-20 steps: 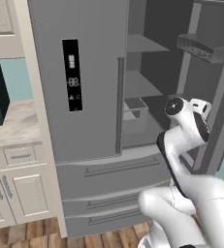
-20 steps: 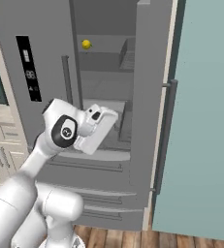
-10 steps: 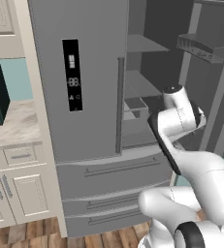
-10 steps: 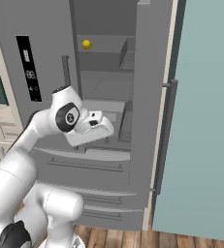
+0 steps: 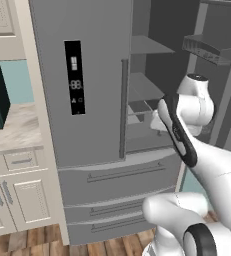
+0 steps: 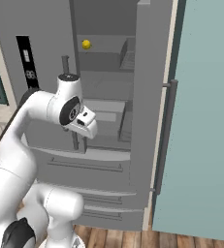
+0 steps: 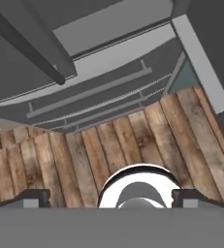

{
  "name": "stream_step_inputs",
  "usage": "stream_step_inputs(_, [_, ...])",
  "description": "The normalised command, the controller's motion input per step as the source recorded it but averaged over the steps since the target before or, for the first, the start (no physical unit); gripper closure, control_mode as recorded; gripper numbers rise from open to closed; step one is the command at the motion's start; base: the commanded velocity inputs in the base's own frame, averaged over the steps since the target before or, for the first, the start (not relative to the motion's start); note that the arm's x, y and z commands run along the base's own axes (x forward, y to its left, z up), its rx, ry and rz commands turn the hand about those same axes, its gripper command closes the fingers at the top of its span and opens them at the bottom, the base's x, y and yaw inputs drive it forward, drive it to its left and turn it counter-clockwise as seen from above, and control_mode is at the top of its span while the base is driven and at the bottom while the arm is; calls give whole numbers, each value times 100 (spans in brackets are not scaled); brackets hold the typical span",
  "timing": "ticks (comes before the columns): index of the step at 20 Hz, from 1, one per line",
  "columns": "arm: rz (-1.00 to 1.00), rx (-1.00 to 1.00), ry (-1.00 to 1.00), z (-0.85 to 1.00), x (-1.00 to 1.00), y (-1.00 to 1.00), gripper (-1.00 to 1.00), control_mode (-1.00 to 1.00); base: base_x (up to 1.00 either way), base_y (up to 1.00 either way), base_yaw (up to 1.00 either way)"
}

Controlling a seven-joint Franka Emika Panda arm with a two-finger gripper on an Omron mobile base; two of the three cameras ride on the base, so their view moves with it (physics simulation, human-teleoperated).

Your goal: Retrieve a lemon from the fridge and place it on the cutting board with the fish.

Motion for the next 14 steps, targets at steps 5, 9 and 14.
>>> stream_step_inputs(5, [-3, 4, -36, 7, 0, 49, -100, -100, 0, 0, 0])
stream_step_inputs(9, [1, -22, -13, 67, 0, 73, -100, -100, 0, 0, 0])
stream_step_inputs(14, [1, -25, -1, 66, 0, 41, -100, -100, 0, 0, 0])
